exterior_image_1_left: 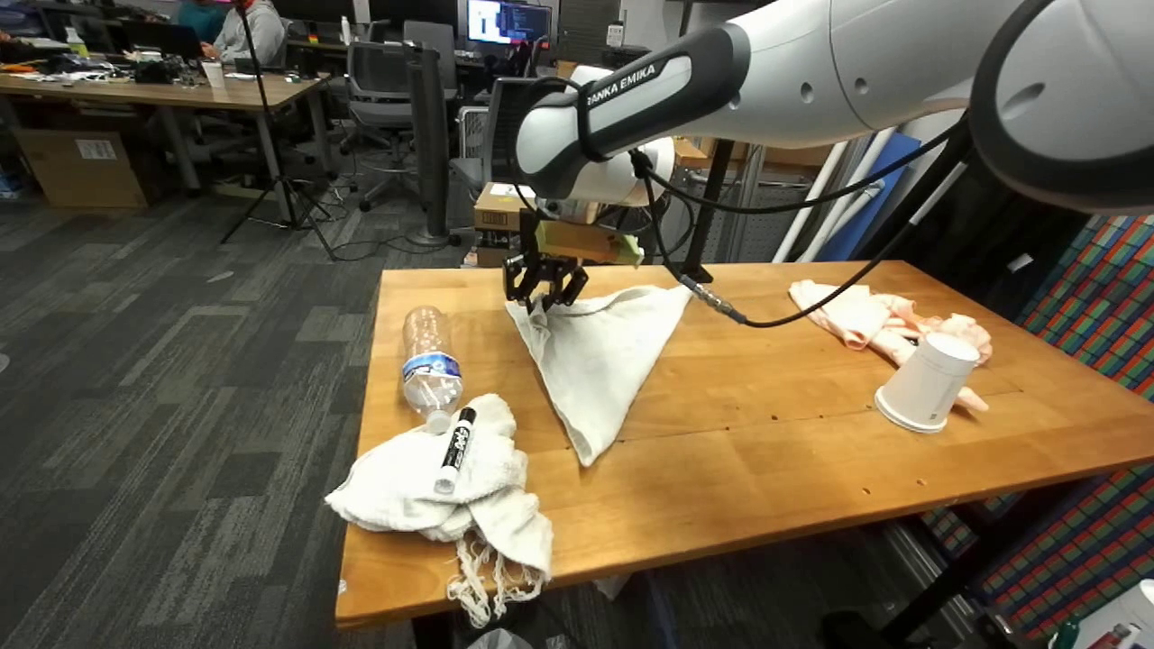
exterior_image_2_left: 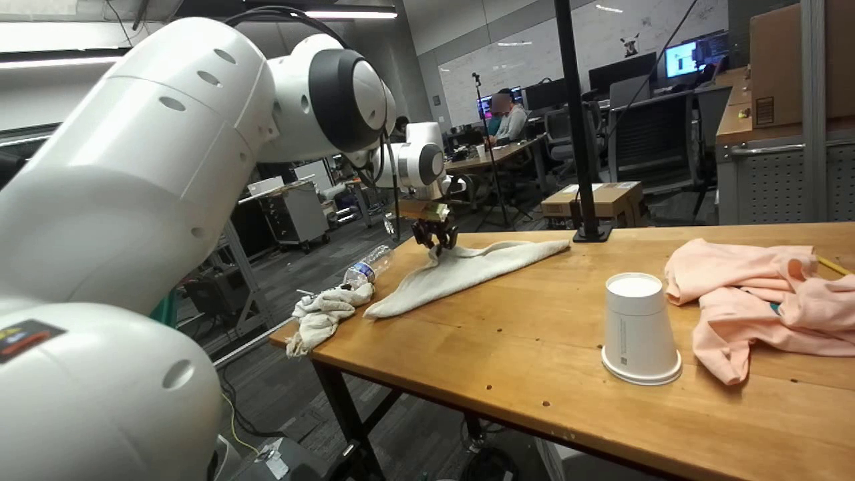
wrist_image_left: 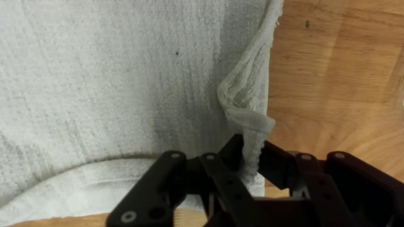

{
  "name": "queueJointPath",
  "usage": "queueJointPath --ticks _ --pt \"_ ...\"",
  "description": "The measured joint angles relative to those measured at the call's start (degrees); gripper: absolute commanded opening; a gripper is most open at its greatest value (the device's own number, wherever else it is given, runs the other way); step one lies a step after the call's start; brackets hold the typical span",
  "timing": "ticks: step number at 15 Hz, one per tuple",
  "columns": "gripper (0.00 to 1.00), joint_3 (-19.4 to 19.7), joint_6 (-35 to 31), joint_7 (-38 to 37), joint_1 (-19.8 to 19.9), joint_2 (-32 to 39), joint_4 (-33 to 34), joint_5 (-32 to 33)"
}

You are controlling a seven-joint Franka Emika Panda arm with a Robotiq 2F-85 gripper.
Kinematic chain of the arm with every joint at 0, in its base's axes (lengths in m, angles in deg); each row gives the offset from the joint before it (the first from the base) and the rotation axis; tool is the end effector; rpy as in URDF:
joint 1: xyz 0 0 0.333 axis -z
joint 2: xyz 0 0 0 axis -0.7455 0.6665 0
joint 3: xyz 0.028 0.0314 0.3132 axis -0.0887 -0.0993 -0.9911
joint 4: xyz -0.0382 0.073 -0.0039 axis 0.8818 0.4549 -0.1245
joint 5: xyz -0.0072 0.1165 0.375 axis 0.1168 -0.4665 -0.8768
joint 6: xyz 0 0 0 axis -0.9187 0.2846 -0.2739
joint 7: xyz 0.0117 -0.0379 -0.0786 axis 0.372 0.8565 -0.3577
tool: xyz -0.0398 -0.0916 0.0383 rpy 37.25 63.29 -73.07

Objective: Fold the cloth

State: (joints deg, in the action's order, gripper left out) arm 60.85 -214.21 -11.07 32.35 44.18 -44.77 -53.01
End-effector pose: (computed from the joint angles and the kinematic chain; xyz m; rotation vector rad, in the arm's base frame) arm 0.7106 0.2878 0.2371 -2.9532 -0.2059 -0.0590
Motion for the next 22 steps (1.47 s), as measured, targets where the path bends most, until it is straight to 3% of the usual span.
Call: queueJointPath --ticks 1,2,7,9,16,22 --pt "0.34 0.07 0.51 0.00 0.00 0.74 1.03 0.00" --pt "0.52 0.11 0.92 0.01 0.00 1.41 1.99 0.00" --pt "0.90 0.13 2.54 0.03 -0.02 3.79 6.16 0.00" --pt "1.00 0.13 2.57 0.03 -0.02 3.95 7.00 0.00" --pt "1.00 0.24 1.96 0.03 0.18 2.42 7.29 0.00" --pt "1.00 1.87 -3.85 0.04 0.68 -4.63 -2.42 0.15"
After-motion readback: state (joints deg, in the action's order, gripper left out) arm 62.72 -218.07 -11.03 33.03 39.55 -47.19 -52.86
